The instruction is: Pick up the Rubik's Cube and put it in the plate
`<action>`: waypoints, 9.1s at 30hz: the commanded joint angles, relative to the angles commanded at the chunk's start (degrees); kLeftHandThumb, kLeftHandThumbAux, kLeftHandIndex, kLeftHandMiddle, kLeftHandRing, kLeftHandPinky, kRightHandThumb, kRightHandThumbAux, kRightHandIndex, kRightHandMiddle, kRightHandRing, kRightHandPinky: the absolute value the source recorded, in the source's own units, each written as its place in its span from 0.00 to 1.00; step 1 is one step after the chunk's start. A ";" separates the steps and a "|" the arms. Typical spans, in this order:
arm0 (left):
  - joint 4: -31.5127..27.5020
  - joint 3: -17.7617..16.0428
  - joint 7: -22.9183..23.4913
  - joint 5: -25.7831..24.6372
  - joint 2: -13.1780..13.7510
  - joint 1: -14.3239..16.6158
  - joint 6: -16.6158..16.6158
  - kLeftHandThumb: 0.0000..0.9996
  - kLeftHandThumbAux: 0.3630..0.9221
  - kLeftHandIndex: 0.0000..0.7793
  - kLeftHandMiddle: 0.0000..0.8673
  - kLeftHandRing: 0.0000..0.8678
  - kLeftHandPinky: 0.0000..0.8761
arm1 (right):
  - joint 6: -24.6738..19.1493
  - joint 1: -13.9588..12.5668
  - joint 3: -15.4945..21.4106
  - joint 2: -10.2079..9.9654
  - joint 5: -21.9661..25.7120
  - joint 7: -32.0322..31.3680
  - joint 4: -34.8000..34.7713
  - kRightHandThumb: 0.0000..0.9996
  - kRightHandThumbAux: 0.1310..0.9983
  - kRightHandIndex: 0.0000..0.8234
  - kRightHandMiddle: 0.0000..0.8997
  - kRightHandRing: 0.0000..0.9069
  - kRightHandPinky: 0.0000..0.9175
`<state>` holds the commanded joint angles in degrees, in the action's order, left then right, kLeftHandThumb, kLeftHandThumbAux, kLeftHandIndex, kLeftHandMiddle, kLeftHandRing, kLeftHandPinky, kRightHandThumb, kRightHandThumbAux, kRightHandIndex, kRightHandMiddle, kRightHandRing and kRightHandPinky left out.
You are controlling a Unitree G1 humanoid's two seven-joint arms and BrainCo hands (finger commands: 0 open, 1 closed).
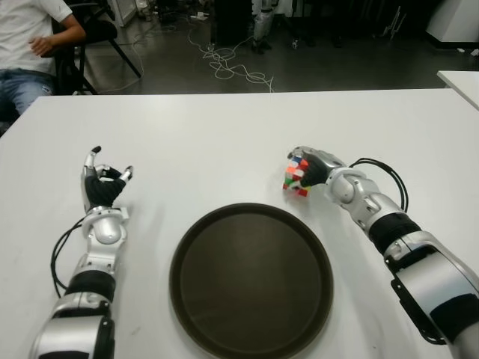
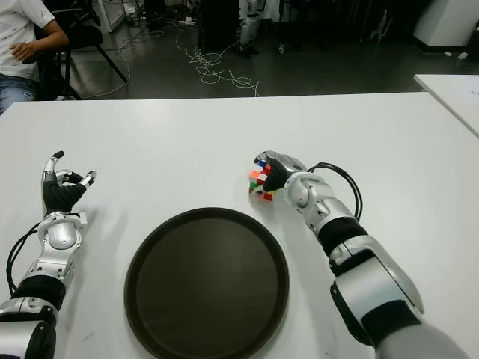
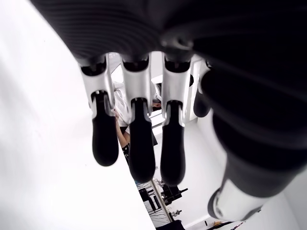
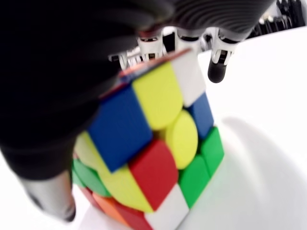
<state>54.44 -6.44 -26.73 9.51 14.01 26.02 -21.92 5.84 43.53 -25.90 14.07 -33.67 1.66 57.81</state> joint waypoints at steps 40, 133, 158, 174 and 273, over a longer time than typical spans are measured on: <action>-1.09 0.12 0.01 0.35 -0.07 -0.36 0.80 0.31 0.74 0.18 0.76 0.84 0.85 | 2.92 -2.06 5.12 -0.55 5.77 2.26 -1.88 0.71 0.68 0.53 0.86 0.85 0.81; -0.72 0.24 -1.11 0.36 -0.83 0.11 0.63 0.32 0.74 0.17 0.57 0.68 0.69 | -24.48 -17.81 15.60 -4.43 43.96 -37.20 -55.05 0.71 0.68 0.53 0.89 0.89 0.87; -0.67 0.63 -1.37 0.72 -0.45 0.13 1.40 0.31 0.77 0.16 0.65 0.74 0.76 | -39.61 -20.93 14.12 -2.82 50.41 -40.79 -63.92 0.70 0.68 0.53 0.89 0.89 0.86; -0.83 0.41 -1.45 0.47 -0.62 0.03 1.15 0.33 0.79 0.17 0.65 0.75 0.79 | -41.06 -21.11 13.35 -1.35 51.37 -42.46 -65.52 0.70 0.68 0.53 0.90 0.89 0.87; -1.56 0.40 -1.62 0.33 -0.69 -0.20 2.09 0.33 0.78 0.16 0.62 0.73 0.76 | -10.63 -24.11 8.50 -3.37 38.55 -42.83 -49.56 0.68 0.69 0.53 0.86 0.86 0.82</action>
<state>52.88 -6.04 -28.35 9.84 13.32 25.81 -19.83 -4.79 19.42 -17.40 10.70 4.87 -41.18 8.25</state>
